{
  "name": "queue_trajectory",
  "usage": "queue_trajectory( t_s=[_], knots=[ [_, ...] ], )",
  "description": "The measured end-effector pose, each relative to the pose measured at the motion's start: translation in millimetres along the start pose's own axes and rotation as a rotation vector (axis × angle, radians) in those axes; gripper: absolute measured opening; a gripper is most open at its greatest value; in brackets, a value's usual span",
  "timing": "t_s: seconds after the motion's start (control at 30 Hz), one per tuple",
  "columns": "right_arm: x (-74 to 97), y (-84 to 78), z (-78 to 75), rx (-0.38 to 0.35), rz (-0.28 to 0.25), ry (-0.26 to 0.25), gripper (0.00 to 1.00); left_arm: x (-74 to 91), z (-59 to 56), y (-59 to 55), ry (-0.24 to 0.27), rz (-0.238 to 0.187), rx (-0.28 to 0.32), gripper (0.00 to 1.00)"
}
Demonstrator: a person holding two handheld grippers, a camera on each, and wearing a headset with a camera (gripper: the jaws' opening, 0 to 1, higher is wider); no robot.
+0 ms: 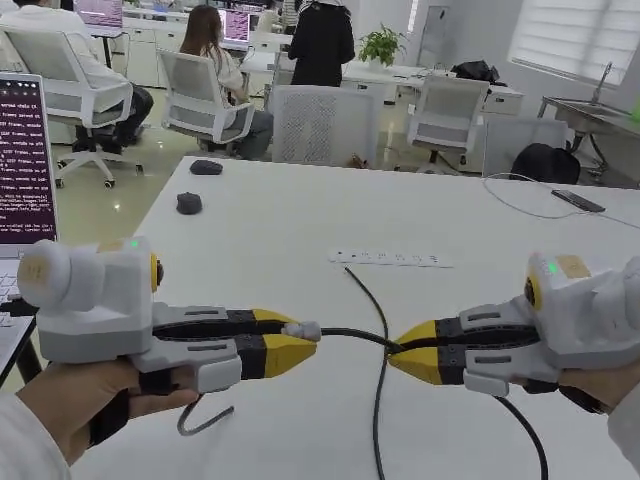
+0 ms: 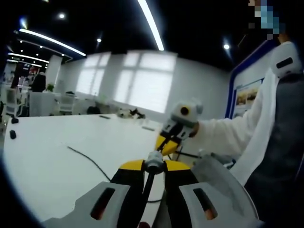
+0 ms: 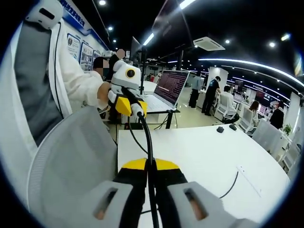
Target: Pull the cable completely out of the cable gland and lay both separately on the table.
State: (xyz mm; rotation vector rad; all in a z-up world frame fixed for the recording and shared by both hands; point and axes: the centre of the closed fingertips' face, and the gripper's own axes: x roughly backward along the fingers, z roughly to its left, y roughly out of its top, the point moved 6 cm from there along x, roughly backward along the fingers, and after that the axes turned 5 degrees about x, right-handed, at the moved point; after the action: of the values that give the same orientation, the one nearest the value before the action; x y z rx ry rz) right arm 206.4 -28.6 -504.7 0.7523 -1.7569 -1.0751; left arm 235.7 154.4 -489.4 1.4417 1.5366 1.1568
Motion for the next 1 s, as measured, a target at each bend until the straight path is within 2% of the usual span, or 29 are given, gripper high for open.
queue_trajectory(
  t_s=[0.23, 0.4, 0.67, 0.8, 0.93, 1.0],
  knots=[
    [11.7, -21.7, -2.8, -0.050, 0.036, -0.039, 0.03, 3.2, 1.5, 1.7, 0.005, -0.010, 0.003, 0.16],
    [15.3, -30.3, -1.7, -0.077, 0.049, -0.055, 0.03, 4.1, 1.0, 2.2, 0.004, -0.011, 0.005, 0.16],
    [14.4, -33.3, -0.2, -0.095, 0.062, -0.064, 0.03, 3.5, -0.7, 1.5, -0.001, -0.003, 0.003, 0.16],
    [13.5, -32.8, 0.8, -0.128, 0.085, -0.055, 0.05, 3.8, -0.9, 2.5, 0.001, 0.005, 0.005, 0.16],
    [12.6, -30.0, -0.9, -0.098, 0.132, -0.070, 0.08, 2.7, -1.7, 3.9, -0.002, 0.005, 0.000, 0.16],
    [11.9, -25.6, -1.9, -0.083, 0.131, -0.074, 0.12, 1.6, -2.0, 4.8, -0.003, 0.001, 0.000, 0.16]
  ],
)
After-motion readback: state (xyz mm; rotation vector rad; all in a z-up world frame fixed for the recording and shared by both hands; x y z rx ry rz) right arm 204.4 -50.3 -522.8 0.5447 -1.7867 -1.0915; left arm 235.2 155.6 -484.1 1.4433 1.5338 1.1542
